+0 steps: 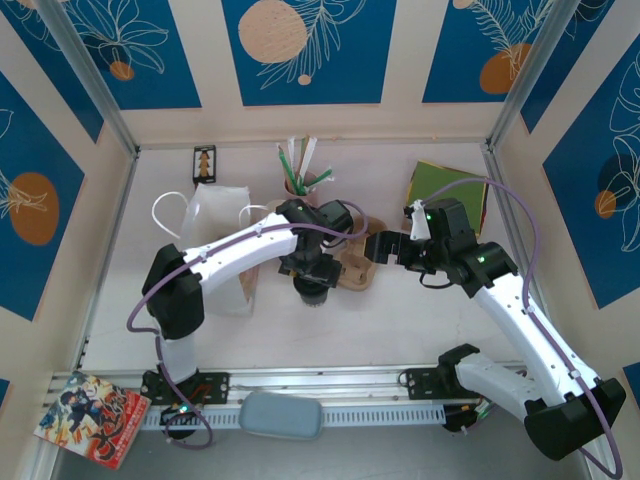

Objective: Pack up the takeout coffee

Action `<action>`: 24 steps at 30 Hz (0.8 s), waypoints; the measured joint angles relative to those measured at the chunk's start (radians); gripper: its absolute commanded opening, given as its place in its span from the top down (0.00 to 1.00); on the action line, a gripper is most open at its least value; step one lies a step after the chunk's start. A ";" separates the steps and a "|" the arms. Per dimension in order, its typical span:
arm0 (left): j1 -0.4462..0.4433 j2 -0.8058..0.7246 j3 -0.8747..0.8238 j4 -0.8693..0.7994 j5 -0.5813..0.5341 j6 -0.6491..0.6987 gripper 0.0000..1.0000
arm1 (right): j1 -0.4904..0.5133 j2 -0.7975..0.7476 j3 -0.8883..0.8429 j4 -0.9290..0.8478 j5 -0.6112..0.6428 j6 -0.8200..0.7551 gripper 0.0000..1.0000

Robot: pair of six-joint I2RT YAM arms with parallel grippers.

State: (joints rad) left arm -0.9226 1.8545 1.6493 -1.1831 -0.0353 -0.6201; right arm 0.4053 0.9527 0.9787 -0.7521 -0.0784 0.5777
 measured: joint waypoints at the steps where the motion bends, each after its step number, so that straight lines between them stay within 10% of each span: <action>1: 0.000 -0.001 0.001 -0.004 -0.001 0.000 0.18 | 0.001 0.000 0.000 0.000 0.000 0.000 0.01; 24: 0.000 -0.002 0.027 -0.006 0.002 0.000 0.18 | 0.007 0.002 0.000 0.004 0.000 0.007 0.01</action>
State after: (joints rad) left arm -0.9226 1.8526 1.6768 -1.1893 -0.0334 -0.6197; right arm 0.4126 0.9543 0.9783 -0.7483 -0.0784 0.5850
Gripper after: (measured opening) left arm 0.822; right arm 0.991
